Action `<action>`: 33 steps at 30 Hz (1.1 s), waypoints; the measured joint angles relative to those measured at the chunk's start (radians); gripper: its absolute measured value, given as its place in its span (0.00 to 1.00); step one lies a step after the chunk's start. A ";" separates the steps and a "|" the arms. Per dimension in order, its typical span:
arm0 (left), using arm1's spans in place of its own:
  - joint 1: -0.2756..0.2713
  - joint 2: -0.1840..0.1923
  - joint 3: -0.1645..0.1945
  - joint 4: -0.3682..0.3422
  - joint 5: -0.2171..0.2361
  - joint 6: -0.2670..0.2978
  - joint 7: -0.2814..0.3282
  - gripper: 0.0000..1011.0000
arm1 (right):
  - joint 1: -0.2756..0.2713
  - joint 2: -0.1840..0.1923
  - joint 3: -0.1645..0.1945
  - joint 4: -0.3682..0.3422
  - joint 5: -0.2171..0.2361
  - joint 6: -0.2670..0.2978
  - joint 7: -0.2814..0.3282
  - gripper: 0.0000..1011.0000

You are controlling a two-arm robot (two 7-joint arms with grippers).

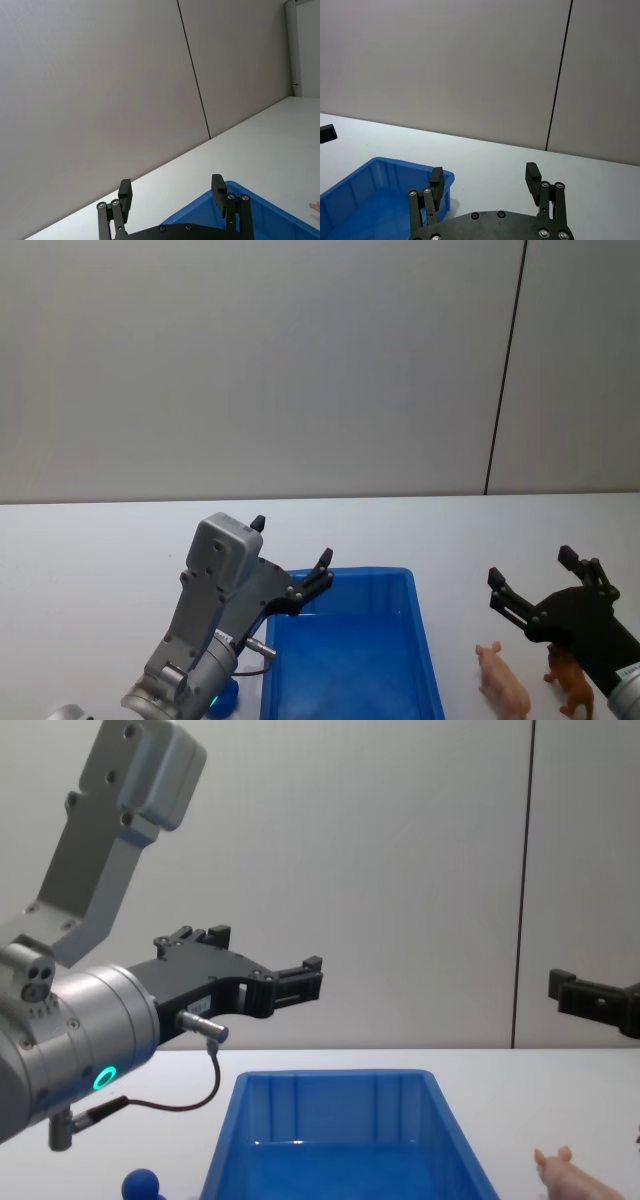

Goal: Pick up the two dolls from the table and place them into the box.

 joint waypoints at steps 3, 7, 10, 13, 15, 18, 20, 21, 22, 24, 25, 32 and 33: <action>0.000 0.000 0.000 0.000 0.000 0.000 0.000 0.99 | 0.000 0.000 0.000 0.000 0.000 0.000 0.000 0.99; 0.000 0.000 0.000 0.000 0.000 0.000 0.000 0.99 | 0.000 0.000 0.000 0.000 0.000 0.000 0.000 0.99; 0.000 0.000 0.000 0.000 0.000 0.000 0.000 0.99 | 0.000 0.000 0.000 0.000 0.000 0.000 0.000 0.99; 0.000 0.000 0.000 0.000 0.000 0.000 0.000 0.99 | 0.000 0.000 0.000 0.000 0.000 0.000 0.000 0.99; 0.000 0.000 0.000 0.000 0.000 0.000 0.000 0.99 | 0.000 0.000 0.000 0.000 0.000 0.000 0.000 0.99; 0.000 0.000 0.000 0.000 0.000 0.000 0.000 0.99 | 0.000 0.000 0.000 0.000 0.000 0.000 0.000 0.99; 0.000 0.000 0.000 0.000 0.000 0.000 0.000 0.99 | 0.000 0.000 0.000 0.000 0.000 0.000 0.000 0.99; 0.000 0.000 0.000 0.000 0.000 0.000 0.000 0.99 | 0.000 0.000 0.000 0.000 0.000 0.000 0.000 0.99; 0.000 0.000 0.000 0.000 0.000 0.000 0.000 0.99 | 0.000 0.000 0.000 0.000 0.000 0.000 0.000 0.99; 0.000 0.000 0.000 0.000 0.000 0.000 0.000 0.99 | 0.000 0.000 0.000 0.000 0.000 0.000 0.000 0.99; 0.000 0.000 0.000 0.000 0.000 0.000 0.000 0.99 | 0.000 0.000 0.000 0.000 0.000 0.000 0.000 0.99; 0.000 0.000 0.000 0.000 0.000 0.000 0.000 0.99 | 0.000 0.000 0.000 0.000 0.000 0.000 0.000 0.99; 0.000 0.000 0.000 0.000 0.000 0.000 0.000 0.99 | 0.000 0.000 0.000 0.000 0.000 0.000 0.000 0.99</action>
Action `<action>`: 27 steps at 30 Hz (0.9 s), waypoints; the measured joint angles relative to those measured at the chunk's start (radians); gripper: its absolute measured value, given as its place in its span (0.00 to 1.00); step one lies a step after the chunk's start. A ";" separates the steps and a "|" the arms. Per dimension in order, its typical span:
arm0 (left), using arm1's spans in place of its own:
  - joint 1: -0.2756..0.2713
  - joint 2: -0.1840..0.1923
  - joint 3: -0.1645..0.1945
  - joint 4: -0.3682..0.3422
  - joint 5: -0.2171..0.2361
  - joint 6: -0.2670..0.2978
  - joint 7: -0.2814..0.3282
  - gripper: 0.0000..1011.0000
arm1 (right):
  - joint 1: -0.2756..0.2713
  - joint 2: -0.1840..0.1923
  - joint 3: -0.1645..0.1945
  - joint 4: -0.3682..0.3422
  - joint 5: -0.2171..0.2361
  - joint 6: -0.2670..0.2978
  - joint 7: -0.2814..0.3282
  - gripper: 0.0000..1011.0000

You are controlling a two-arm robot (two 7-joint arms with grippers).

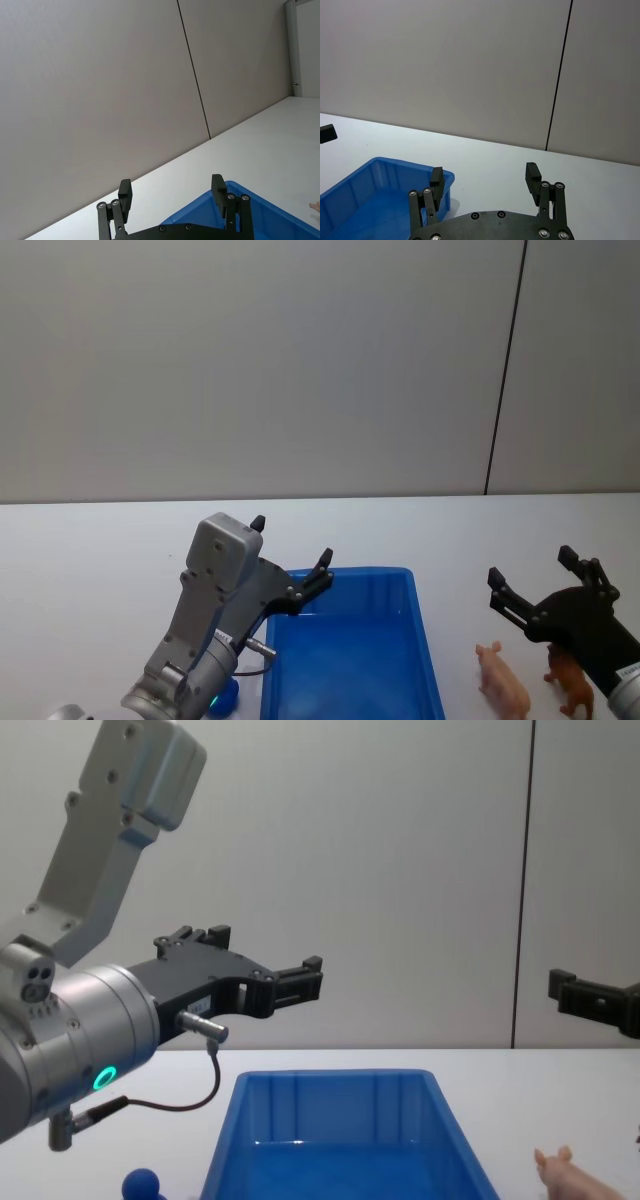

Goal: Pick up the two dolls from the table and place them into the box.

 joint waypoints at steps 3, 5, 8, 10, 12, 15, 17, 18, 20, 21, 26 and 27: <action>0.000 0.000 0.000 0.000 0.000 0.000 0.000 0.99 | 0.000 0.000 0.000 0.000 0.000 0.000 0.000 0.99; 0.000 0.000 0.000 0.000 0.000 0.000 0.000 0.99 | 0.000 0.000 0.000 0.000 0.000 0.000 0.000 0.99; 0.000 0.000 0.000 0.000 0.000 0.000 0.000 0.99 | 0.000 0.000 0.000 0.000 0.000 0.000 0.000 0.99; 0.000 0.000 0.000 0.000 0.000 0.000 0.000 0.99 | 0.000 0.000 0.000 0.000 0.000 0.000 0.000 0.99; 0.000 0.000 0.000 0.000 0.000 0.000 0.000 0.99 | 0.000 0.000 0.000 0.000 0.000 0.000 0.000 0.99; 0.000 0.000 0.000 0.000 0.000 0.000 0.000 0.99 | 0.000 0.000 0.000 0.000 0.000 0.000 0.000 0.99; 0.000 0.000 0.000 0.000 0.000 0.000 0.000 0.99 | 0.000 0.000 0.000 0.000 0.000 0.000 0.000 0.99; 0.000 0.000 0.000 0.000 0.000 0.000 0.000 0.99 | 0.000 0.000 0.000 0.000 0.000 0.000 0.000 0.99; 0.000 0.000 0.000 0.000 0.000 0.000 0.000 0.99 | 0.000 0.000 0.000 0.000 0.000 0.000 0.000 0.99; 0.000 0.000 0.000 0.000 0.000 0.000 0.000 0.99 | 0.000 0.000 0.000 0.000 0.000 0.000 0.000 0.99; 0.000 0.000 0.000 0.000 0.000 0.000 0.000 0.99 | -0.004 0.002 0.003 -0.001 -0.001 0.007 -0.006 0.99; 0.000 0.000 0.000 0.000 0.000 0.000 0.000 0.99 | -0.005 0.003 0.003 -0.002 -0.001 0.010 -0.009 0.99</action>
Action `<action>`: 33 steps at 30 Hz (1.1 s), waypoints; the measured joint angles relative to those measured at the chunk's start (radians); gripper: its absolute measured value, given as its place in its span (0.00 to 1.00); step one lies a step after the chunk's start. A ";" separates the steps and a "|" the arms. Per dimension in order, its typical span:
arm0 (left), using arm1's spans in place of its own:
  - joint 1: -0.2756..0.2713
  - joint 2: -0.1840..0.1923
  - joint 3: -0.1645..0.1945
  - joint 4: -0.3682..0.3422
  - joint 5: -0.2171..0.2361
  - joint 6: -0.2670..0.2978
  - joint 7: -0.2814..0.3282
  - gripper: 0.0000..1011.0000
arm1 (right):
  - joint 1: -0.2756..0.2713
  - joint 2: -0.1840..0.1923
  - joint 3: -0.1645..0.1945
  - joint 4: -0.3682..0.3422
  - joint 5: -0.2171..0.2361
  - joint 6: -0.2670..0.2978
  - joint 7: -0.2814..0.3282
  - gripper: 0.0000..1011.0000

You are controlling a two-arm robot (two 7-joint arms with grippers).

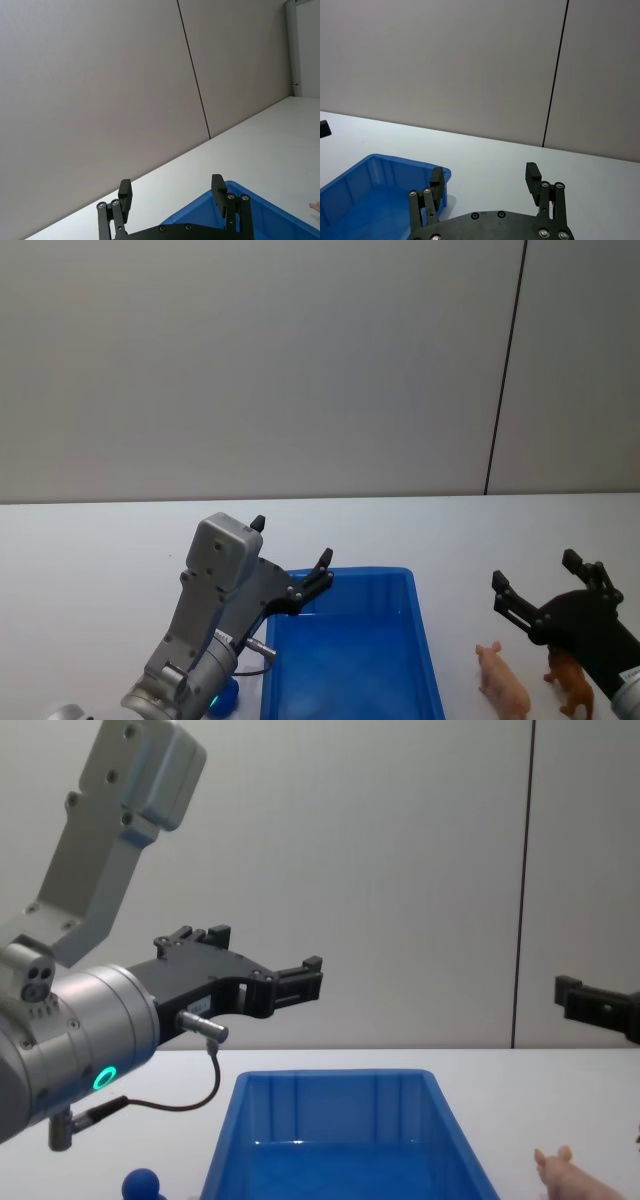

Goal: Pick up the two dolls from the table and place them into the box.

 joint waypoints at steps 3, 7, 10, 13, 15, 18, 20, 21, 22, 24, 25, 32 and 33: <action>0.000 0.000 0.000 0.000 0.000 0.000 0.000 0.99 | -0.004 0.002 0.003 -0.002 0.000 0.010 -0.007 0.99; 0.000 0.000 0.000 0.000 0.000 0.000 0.000 0.99 | -0.015 0.009 0.008 -0.008 0.003 0.038 -0.025 0.99; 0.000 0.000 0.000 0.000 0.000 0.000 0.000 0.99 | -0.024 0.015 0.012 -0.014 0.007 0.063 -0.038 0.99; 0.000 0.000 0.000 0.000 0.000 0.000 0.000 0.99 | -0.031 0.019 0.016 -0.018 0.010 0.084 -0.051 0.99; 0.000 0.000 0.000 0.000 0.000 0.000 0.000 0.99 | -0.040 0.024 0.020 -0.023 0.013 0.103 -0.062 0.99; 0.000 0.000 0.000 0.000 0.000 0.000 0.000 0.99 | -0.053 0.032 0.026 -0.029 0.020 0.136 -0.083 0.99; 0.000 0.000 0.000 0.000 0.000 0.000 0.000 0.99 | -0.058 0.035 0.029 -0.031 0.023 0.148 -0.090 0.99; 0.000 0.000 0.000 0.000 0.000 0.000 0.000 0.99 | -0.061 0.036 0.031 -0.032 0.025 0.153 -0.094 0.99; 0.000 0.000 0.000 0.000 0.000 0.000 0.000 0.99 | -0.066 0.039 0.034 -0.033 0.029 0.166 -0.101 0.99; 0.000 0.000 0.000 0.000 0.000 0.000 0.000 0.99 | -0.070 0.041 0.037 -0.033 0.033 0.177 -0.107 0.99; 0.000 0.000 0.000 0.000 0.000 0.000 0.000 0.99 | -0.074 0.043 0.039 -0.033 0.036 0.187 -0.111 0.99; 0.000 0.000 0.000 0.000 0.000 0.000 0.000 0.99 | -0.086 0.047 0.047 -0.022 0.053 0.221 -0.121 0.99; 0.000 0.000 0.000 0.000 0.000 0.000 0.000 0.99 | -0.087 0.047 0.048 -0.016 0.056 0.226 -0.121 0.99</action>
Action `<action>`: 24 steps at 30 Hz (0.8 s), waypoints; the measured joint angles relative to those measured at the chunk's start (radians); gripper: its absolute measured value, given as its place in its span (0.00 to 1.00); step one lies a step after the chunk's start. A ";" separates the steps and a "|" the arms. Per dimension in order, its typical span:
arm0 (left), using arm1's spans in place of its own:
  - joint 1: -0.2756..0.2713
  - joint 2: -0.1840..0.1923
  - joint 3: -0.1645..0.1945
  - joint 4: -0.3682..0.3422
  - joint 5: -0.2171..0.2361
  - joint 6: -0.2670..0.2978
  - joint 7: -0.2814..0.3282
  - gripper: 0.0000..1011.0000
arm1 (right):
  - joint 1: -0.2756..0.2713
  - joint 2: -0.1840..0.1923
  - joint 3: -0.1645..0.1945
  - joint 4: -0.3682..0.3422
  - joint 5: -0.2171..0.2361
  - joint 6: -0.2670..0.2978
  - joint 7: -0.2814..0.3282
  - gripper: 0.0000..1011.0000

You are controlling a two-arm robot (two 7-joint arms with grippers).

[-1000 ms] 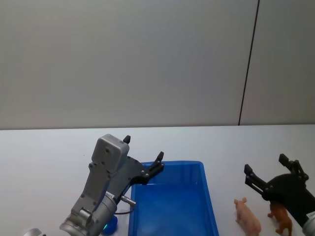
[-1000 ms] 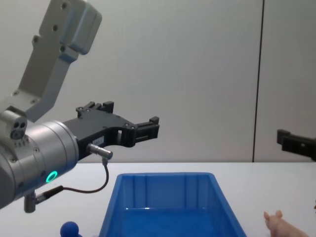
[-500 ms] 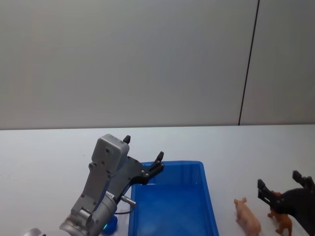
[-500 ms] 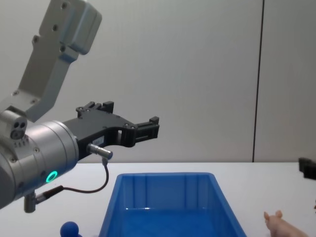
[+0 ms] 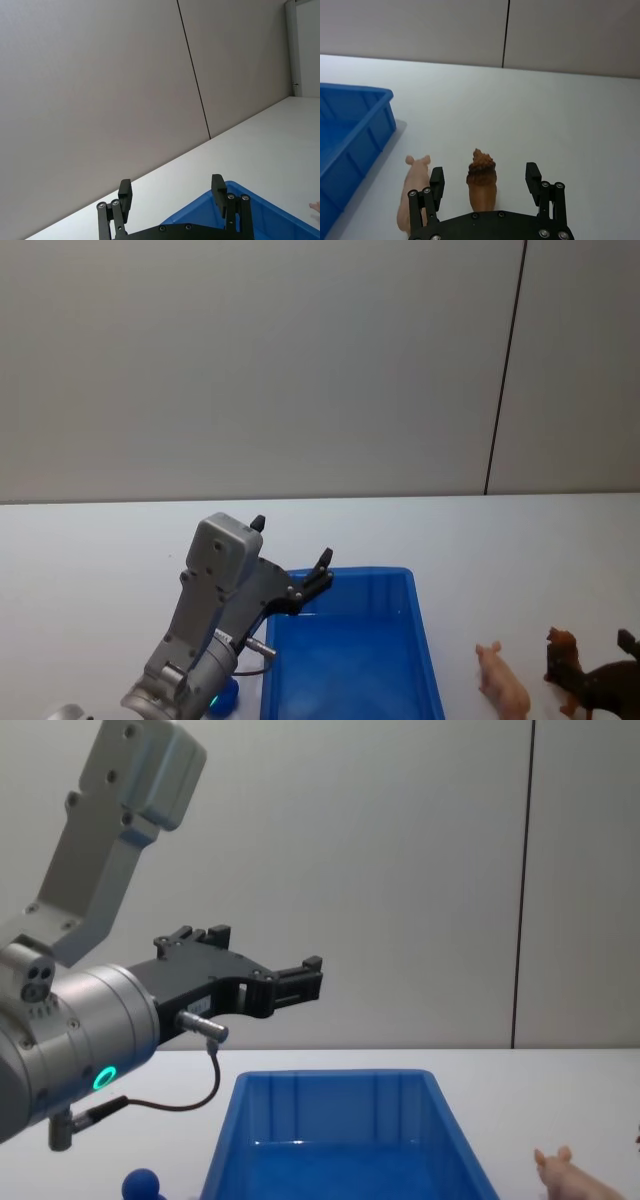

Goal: Pick up the two dolls from the table and place them into the box.

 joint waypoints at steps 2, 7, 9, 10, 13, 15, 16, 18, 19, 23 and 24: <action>0.000 0.000 0.000 0.000 0.000 0.000 0.000 0.99 | 0.000 0.000 0.002 0.011 0.003 0.006 0.000 0.99; 0.000 0.000 0.000 0.000 0.000 0.000 0.000 0.99 | 0.004 -0.005 0.003 0.038 0.008 0.017 0.005 0.99; 0.000 0.000 0.000 0.000 0.000 0.000 0.000 0.99 | 0.009 -0.008 0.004 0.054 0.010 0.021 0.011 0.99; 0.000 0.000 0.000 0.000 0.000 0.000 0.000 0.99 | 0.010 -0.009 0.004 0.059 0.011 0.021 0.013 0.99; 0.000 0.000 0.000 0.000 0.000 0.000 0.000 0.99 | 0.018 -0.014 0.004 0.081 0.014 0.023 0.022 0.95; 0.000 0.000 0.000 0.000 0.000 0.000 0.000 0.99 | 0.025 -0.019 0.004 0.101 0.017 0.023 0.032 0.90; 0.000 0.000 0.000 0.000 0.000 0.000 0.000 0.99 | 0.027 -0.021 0.003 0.106 0.019 0.023 0.035 0.89; 0.000 0.000 0.000 0.000 0.000 0.000 0.000 0.99 | 0.032 -0.024 0.003 0.118 0.021 0.023 0.041 0.86; 0.000 0.000 0.000 0.000 0.000 0.000 0.000 0.99 | 0.037 -0.028 0.002 0.129 0.023 0.023 0.046 0.82; 0.000 0.000 0.000 0.000 0.000 0.000 0.000 0.99 | 0.050 -0.039 -0.002 0.158 0.029 0.024 0.060 0.70; 0.000 0.000 0.000 0.000 0.000 0.000 0.000 0.99 | 0.051 -0.040 -0.003 0.161 0.030 0.024 0.062 0.68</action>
